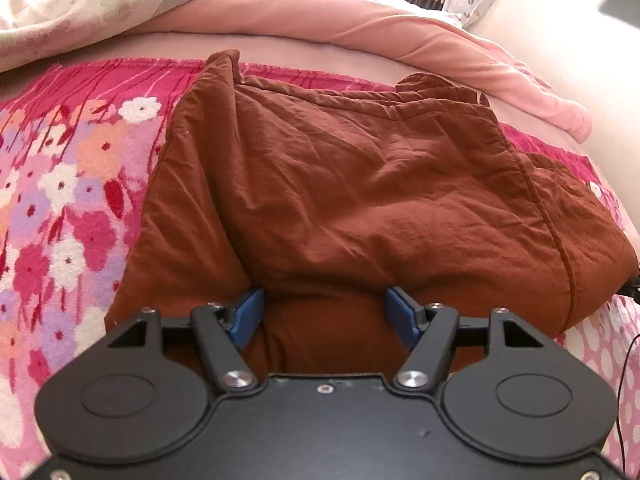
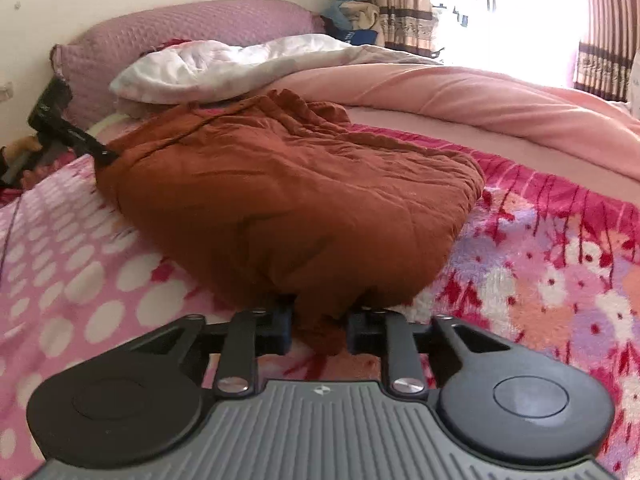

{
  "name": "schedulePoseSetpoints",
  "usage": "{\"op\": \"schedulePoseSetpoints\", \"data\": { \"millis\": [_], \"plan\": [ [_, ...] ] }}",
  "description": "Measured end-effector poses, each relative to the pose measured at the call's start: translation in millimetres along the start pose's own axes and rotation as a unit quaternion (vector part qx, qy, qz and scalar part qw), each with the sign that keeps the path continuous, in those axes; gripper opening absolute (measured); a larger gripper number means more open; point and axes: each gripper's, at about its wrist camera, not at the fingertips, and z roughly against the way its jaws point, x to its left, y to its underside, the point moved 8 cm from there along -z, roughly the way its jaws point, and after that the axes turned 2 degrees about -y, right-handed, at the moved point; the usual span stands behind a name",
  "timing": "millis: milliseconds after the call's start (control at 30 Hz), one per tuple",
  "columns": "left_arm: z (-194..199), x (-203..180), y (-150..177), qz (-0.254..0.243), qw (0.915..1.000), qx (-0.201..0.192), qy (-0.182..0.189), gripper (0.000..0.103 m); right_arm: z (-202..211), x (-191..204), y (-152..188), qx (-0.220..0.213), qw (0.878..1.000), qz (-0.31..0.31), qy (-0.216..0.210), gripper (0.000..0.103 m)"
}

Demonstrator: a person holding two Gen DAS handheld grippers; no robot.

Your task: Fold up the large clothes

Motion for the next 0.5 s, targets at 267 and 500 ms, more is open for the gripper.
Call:
{"op": "schedulePoseSetpoints", "data": {
  "millis": [267,500],
  "plan": [
    [0.1,0.4,0.4,0.0,1.0,-0.007,0.0,0.069,38.4,-1.8,20.1,0.023,0.999,-0.015,0.028,0.0],
    [40.3,-27.6,2.9,-0.014,0.9983,-0.056,0.001,0.065,41.1,43.9,-26.7,-0.034,0.998,-0.002,0.045,0.002]
  ]
}}
